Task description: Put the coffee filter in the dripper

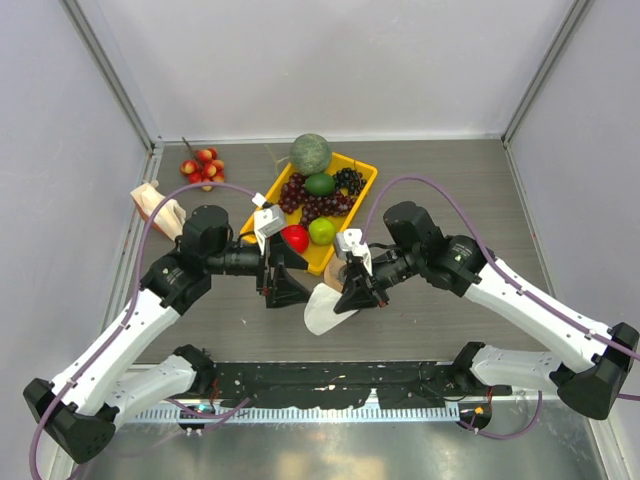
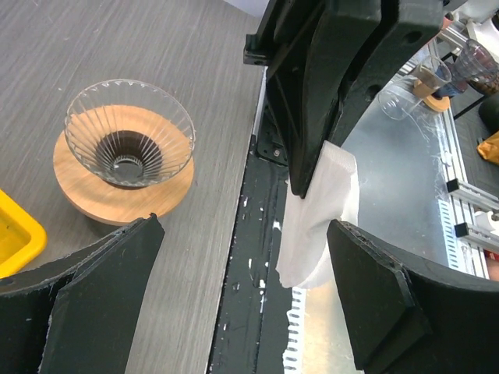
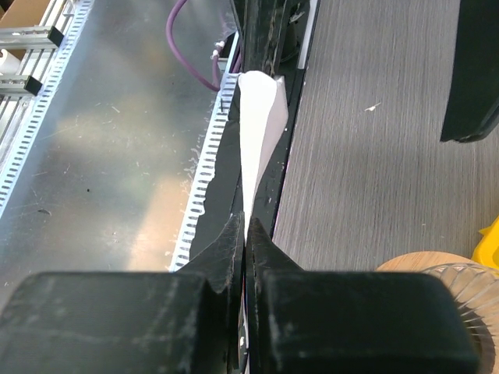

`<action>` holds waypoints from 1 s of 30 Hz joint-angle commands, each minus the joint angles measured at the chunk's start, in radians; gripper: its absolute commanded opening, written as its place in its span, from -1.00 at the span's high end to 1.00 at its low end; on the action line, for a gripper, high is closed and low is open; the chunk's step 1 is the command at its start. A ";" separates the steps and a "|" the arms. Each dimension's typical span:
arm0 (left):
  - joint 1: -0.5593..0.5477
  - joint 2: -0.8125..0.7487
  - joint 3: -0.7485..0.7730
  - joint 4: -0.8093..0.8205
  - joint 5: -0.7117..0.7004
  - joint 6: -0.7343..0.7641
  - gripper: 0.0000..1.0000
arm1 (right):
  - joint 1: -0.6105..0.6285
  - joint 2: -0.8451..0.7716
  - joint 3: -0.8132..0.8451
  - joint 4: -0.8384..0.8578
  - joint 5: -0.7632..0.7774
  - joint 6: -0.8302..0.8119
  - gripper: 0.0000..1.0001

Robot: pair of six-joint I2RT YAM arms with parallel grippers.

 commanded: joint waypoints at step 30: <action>-0.032 0.029 -0.055 0.065 0.114 -0.055 -0.98 | -0.002 -0.007 0.052 0.010 -0.016 -0.062 0.89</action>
